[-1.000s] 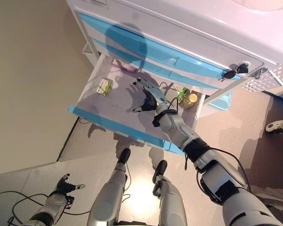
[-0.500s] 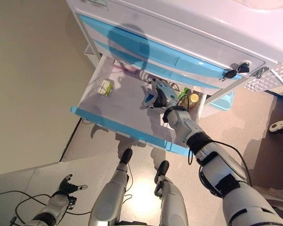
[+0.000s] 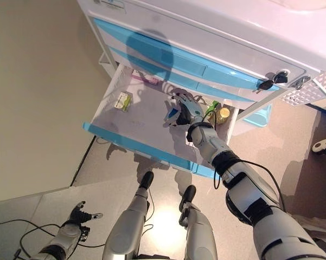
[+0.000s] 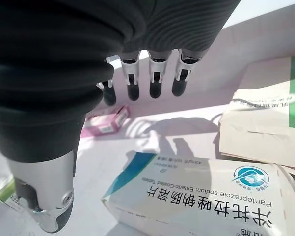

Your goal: Open the drawer and pick up the medicine

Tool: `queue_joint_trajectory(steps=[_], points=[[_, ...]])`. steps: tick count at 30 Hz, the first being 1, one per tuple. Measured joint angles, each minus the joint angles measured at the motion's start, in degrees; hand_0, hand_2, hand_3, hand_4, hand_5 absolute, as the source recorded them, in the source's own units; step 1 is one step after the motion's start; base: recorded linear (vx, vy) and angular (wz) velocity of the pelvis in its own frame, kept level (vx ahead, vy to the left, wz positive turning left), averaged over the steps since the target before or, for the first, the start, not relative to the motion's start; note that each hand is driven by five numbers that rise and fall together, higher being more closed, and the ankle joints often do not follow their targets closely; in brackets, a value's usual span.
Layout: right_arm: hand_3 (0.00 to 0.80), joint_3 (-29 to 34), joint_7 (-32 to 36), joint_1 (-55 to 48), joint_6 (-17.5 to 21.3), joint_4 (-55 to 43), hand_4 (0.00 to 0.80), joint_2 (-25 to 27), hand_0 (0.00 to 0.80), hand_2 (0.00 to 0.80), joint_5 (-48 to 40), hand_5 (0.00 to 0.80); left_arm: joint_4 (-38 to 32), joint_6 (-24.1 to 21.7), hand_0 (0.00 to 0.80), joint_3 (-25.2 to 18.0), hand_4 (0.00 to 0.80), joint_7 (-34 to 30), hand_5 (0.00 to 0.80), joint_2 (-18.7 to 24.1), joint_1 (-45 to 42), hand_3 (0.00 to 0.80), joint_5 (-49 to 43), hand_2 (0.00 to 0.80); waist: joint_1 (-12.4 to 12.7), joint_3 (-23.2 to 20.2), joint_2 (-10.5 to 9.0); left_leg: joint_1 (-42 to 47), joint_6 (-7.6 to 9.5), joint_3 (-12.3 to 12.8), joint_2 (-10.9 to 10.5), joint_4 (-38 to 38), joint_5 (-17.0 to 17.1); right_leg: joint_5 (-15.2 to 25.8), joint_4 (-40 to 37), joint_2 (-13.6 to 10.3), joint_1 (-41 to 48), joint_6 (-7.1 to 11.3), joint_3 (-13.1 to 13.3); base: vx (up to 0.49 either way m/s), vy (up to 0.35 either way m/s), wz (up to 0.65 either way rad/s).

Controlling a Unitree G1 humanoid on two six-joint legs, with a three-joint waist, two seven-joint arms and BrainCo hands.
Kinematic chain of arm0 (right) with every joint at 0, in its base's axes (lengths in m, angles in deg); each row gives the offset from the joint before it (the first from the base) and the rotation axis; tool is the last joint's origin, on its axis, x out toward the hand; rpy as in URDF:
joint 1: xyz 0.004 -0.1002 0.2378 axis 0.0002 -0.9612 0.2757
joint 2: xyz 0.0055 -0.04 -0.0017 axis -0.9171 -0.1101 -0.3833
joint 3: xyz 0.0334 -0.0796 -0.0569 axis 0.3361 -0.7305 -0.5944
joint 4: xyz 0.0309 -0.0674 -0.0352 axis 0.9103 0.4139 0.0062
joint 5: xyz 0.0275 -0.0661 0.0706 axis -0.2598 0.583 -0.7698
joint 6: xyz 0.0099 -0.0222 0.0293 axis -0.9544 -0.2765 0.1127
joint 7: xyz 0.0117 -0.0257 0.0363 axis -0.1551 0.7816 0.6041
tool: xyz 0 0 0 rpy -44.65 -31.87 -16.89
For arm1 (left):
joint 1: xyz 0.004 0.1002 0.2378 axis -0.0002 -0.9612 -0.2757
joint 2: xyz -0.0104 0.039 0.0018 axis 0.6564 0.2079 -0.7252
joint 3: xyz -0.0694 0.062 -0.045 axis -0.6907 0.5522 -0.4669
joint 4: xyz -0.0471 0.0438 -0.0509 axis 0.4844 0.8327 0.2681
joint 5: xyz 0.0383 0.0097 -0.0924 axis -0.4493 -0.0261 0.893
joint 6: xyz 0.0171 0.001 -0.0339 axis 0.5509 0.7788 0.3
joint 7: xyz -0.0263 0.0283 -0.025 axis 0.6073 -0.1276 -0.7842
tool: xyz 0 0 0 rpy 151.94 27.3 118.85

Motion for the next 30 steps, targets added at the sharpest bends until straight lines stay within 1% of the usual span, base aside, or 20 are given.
queue_joint_trajectory(steps=[2,5,13,16,22,30], points=[[0.000,-1.5,0.1,0.5,0.0,1.8,0.000,-0.6,0.000,0.000,0.1,0.000,0.1,0.0,0.000,0.2,0.000,0.0,0.000,0.0,0.1,0.000,0.0,0.000,0.0,0.0,0.05,0.0,0.02,0.0,0.0,0.0,0.0,0.0,0.1,0.0,0.0,0.02,0.0,0.000,0.000,0.00],[0.000,-1.8,0.5,0.7,0.0,5.0,0.000,-2.1,0.000,0.000,1.1,0.000,0.1,-0.1,0.000,0.7,0.000,0.0,0.000,-0.1,0.1,0.000,0.0,0.000,0.0,-0.3,0.38,-0.3,0.10,0.0,-0.1,0.0,0.1,0.0,0.2,-0.1,-0.3,0.05,0.0,0.000,0.000,0.00],[0.000,-2.8,0.8,1.1,-0.2,9.1,0.000,-4.2,0.000,0.000,1.3,0.000,0.3,-0.2,0.000,1.7,0.000,0.0,0.000,-0.4,0.1,0.000,0.0,0.000,0.3,-0.6,0.82,-0.6,0.11,0.0,-0.2,0.3,0.1,-0.1,0.5,-0.3,-0.6,0.11,0.0,0.000,0.000,0.00],[0.000,-3.8,0.6,1.3,-0.4,10.9,0.000,-4.3,0.000,0.000,2.7,0.000,0.3,-0.3,0.000,2.5,0.000,0.0,0.000,-0.5,0.2,0.000,0.0,0.000,1.3,-0.7,0.97,-0.8,0.06,-0.1,-0.3,0.5,0.1,-0.1,0.7,-0.3,-0.9,0.10,0.0,0.000,0.000,0.00],[0.000,-4.3,0.7,3.9,-1.4,15.7,0.000,-5.1,0.000,0.000,6.7,0.000,0.2,-0.5,0.000,2.7,0.000,0.0,0.000,-0.4,0.2,0.000,0.0,0.000,1.6,-0.7,0.98,-1.4,-0.08,-0.2,-0.5,0.5,0.4,-0.1,1.3,-0.5,-1.6,0.13,0.0,0.000,0.000,0.00],[0.000,-4.2,-0.2,5.9,-2.2,18.9,0.000,-5.2,0.000,0.000,7.2,0.000,-0.2,-0.6,0.000,3.1,0.000,0.0,0.000,-0.4,0.3,0.000,1.8,0.000,1.9,-0.7,1.42,-2.3,-0.17,-0.5,-0.5,0.6,0.7,-0.1,1.6,-0.6,-2.5,0.18,-0.2,-0.001,0.001,0.01]])
